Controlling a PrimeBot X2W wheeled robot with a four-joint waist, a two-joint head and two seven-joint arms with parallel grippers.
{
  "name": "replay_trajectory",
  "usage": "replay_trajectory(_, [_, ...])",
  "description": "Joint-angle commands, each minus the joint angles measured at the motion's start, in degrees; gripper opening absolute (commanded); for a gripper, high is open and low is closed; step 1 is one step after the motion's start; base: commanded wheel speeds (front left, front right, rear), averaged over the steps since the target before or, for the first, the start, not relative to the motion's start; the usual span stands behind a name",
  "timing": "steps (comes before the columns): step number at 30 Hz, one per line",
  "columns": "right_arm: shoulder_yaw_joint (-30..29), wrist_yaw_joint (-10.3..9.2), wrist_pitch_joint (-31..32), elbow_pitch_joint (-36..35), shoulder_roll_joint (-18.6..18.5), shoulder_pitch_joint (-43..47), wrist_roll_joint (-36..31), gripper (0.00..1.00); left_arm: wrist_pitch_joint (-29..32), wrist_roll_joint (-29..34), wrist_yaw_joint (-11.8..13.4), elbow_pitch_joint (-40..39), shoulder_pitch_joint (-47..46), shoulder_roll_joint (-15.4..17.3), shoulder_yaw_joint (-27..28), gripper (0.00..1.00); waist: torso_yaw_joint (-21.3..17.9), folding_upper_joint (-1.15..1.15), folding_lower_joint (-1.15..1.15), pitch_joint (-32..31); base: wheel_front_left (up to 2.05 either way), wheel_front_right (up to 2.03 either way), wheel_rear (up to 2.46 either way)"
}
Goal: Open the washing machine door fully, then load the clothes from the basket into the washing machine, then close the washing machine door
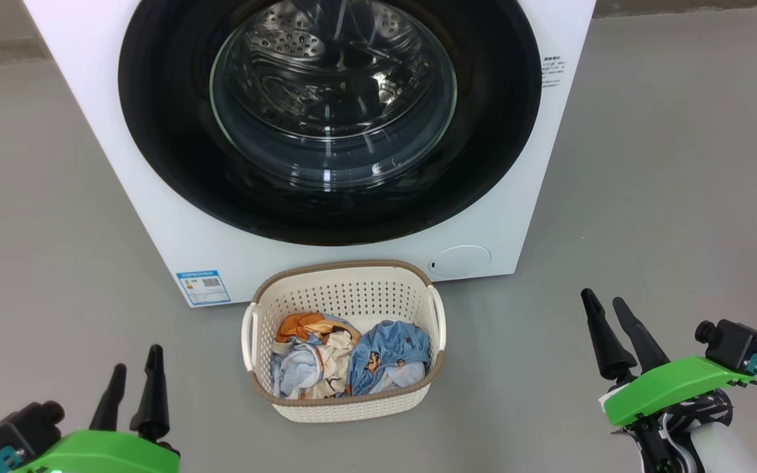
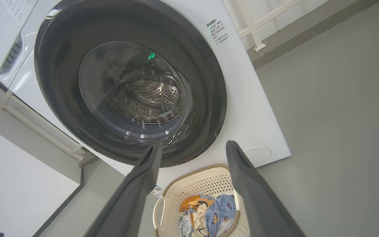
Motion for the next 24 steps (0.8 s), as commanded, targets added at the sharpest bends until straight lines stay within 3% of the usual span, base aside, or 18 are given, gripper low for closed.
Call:
replay_trajectory(1, [0.9, 0.07, -0.7, -0.9, -0.6, -2.5, -1.7, 1.0, -0.7, 1.9, 0.0, -1.3, -2.6, 1.2, 1.5, 1.0, 0.0, 0.0, 0.0, 0.0, 0.0, 0.0, 0.0])
replay_trajectory(24, [1.8, 0.08, -4.8, 3.0, -1.1, -5.9, -20.2, 1.0, -4.7, 21.7, 0.0, -0.3, -3.6, 0.7, 3.8, 1.0, -0.5, 0.0, -0.01, 0.6, 0.0, 0.0, 0.0])
